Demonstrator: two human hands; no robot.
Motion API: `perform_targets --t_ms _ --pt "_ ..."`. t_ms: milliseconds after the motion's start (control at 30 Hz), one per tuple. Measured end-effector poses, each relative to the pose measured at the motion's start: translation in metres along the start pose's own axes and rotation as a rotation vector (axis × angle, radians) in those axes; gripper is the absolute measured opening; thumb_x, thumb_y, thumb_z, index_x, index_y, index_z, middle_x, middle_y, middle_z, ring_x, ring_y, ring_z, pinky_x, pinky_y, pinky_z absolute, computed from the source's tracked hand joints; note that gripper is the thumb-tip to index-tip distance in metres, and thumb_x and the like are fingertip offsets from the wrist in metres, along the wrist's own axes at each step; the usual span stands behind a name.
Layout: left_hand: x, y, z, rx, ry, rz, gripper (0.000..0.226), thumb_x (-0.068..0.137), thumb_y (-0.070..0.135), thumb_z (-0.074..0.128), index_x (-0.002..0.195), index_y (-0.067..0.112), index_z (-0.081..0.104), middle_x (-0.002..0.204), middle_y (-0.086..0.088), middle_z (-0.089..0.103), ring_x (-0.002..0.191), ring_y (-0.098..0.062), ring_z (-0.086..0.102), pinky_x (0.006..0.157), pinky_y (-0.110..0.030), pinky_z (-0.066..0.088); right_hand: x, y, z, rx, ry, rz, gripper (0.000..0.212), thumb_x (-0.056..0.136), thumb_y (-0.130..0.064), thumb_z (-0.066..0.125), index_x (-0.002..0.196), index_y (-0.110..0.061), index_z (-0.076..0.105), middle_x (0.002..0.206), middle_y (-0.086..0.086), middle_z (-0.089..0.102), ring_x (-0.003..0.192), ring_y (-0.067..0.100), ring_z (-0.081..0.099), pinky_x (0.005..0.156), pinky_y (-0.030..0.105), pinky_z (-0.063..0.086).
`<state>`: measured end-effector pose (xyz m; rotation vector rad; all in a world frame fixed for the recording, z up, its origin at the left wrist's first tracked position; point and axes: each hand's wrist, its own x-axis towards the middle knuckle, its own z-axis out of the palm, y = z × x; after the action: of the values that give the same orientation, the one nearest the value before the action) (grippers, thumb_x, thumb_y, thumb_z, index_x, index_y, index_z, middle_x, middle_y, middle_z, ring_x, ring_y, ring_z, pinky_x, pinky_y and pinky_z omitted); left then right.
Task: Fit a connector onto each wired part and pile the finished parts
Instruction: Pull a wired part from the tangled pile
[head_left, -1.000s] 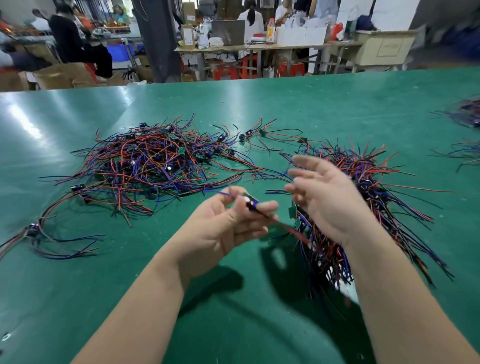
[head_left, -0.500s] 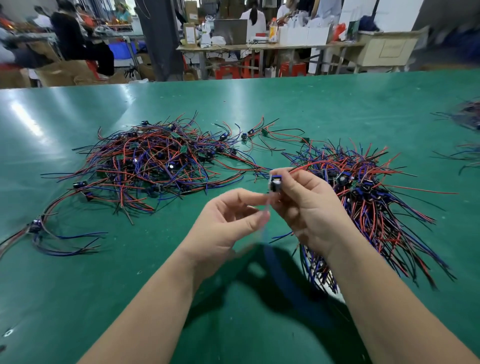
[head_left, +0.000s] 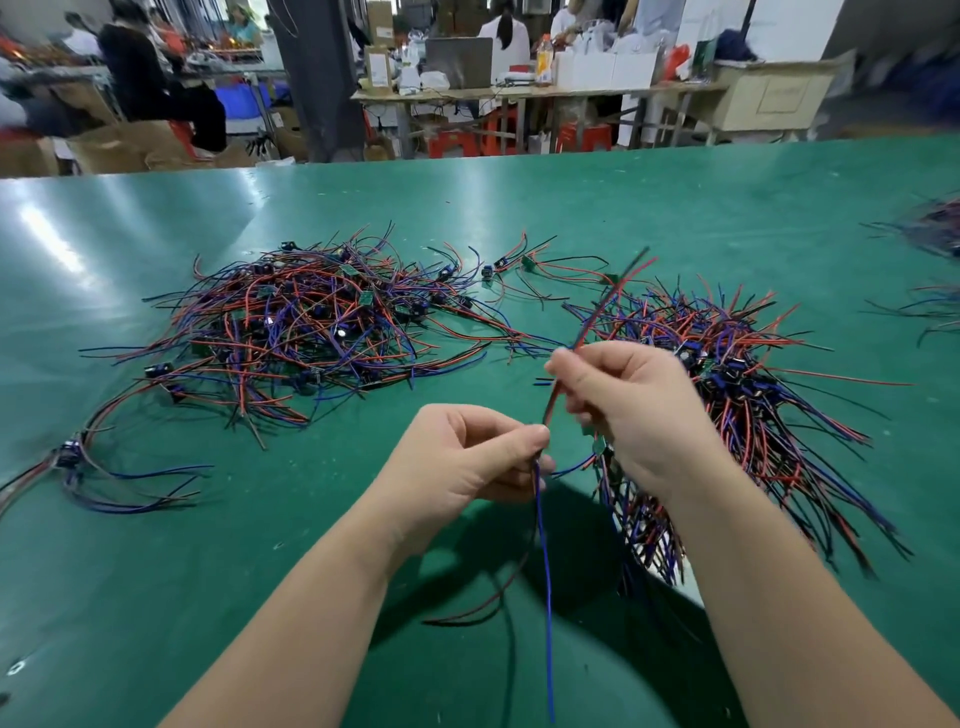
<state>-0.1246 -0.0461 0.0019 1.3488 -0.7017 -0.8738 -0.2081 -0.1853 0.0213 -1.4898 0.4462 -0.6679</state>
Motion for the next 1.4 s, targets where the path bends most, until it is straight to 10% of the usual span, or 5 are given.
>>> perform_targets --t_ms 267,433,633,1100,1400 --pt "-0.012 -0.005 -0.001 0.287 -0.480 -0.211 0.010 0.083 0.023 0.071 0.074 0.018 0.073 0.077 -0.001 0.074 0.065 -0.010 0.067 0.057 -0.018 0.051 0.009 -0.010 -0.024 0.499 0.333 0.071 0.015 0.095 -0.016 0.055 0.086 -0.008 0.065 0.068 0.002 0.063 0.045 0.006 0.051 0.045 0.015 0.040" --pt "-0.003 0.001 -0.004 0.032 -0.071 -0.089 0.024 0.071 0.035 0.074 0.075 0.011 0.072 0.077 -0.007 0.074 0.057 -0.011 0.065 0.054 -0.020 0.052 0.009 -0.008 -0.018 0.465 0.387 0.006 0.010 0.100 -0.018 0.046 0.091 -0.017 0.051 0.080 0.005 0.058 0.047 0.013 0.053 0.048 0.021 0.040" --pt "0.007 -0.002 -0.013 -0.021 0.246 -0.035 0.029 0.066 0.040 0.069 0.068 0.011 0.071 0.064 -0.005 0.070 0.052 -0.011 0.064 0.050 -0.021 0.053 -0.009 0.010 0.007 -0.480 -0.278 -0.269 0.029 0.075 -0.012 0.078 0.096 -0.026 0.065 0.094 -0.006 0.065 0.067 0.010 0.061 0.062 0.020 0.047" --pt "0.016 -0.016 -0.109 1.181 0.880 -0.233 0.054 0.089 0.032 0.055 0.141 0.035 0.039 0.157 0.004 0.025 0.145 -0.022 0.017 0.114 -0.054 0.011 0.005 -0.006 -0.036 -0.859 0.493 -0.304 0.046 0.084 -0.020 0.070 0.128 -0.012 0.059 0.125 0.013 0.049 0.119 0.026 0.045 0.105 0.024 0.028" --pt "0.018 -0.023 -0.109 1.216 0.975 -0.081 0.011 0.091 0.033 0.061 0.090 0.035 0.072 0.088 0.011 0.071 0.095 -0.019 0.057 0.088 -0.037 0.019 -0.004 0.002 -0.007 -0.694 0.329 -0.574 0.022 0.081 0.003 0.062 0.095 -0.010 0.072 0.086 0.000 0.060 0.067 0.002 0.049 0.070 0.013 0.039"
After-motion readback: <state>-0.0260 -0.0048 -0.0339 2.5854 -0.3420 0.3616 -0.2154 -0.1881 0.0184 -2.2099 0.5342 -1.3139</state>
